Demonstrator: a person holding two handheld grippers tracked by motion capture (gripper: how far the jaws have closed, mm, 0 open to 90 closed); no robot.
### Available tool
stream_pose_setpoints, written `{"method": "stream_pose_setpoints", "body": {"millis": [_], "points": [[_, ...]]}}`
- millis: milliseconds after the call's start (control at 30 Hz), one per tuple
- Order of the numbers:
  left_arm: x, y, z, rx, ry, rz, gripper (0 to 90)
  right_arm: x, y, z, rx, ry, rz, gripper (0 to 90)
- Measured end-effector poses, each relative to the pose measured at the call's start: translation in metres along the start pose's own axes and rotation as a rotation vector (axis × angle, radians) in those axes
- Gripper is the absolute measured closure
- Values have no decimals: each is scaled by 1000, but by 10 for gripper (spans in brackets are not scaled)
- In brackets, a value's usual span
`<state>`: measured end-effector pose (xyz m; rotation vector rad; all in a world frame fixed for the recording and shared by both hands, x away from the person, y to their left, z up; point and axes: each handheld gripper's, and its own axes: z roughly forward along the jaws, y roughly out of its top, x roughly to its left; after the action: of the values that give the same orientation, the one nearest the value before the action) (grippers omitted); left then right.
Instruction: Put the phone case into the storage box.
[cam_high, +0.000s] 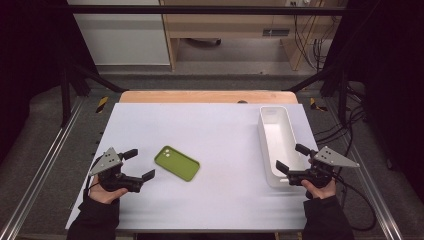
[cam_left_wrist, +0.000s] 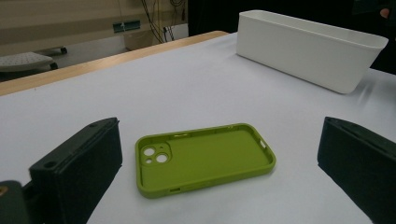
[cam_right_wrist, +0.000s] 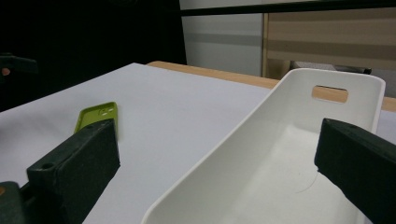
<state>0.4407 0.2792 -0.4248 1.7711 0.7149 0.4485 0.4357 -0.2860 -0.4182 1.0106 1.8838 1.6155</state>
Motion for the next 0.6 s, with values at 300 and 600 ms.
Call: {"method": "stream_pose_setpoints", "body": {"millis": [300,600], "points": [[-2,4,0,-3,3,-2,0,1,-1,1,10,6,-5,4],[-6,13,3,6,5,4,0,0,0,0,0,3,-5,4]]}}
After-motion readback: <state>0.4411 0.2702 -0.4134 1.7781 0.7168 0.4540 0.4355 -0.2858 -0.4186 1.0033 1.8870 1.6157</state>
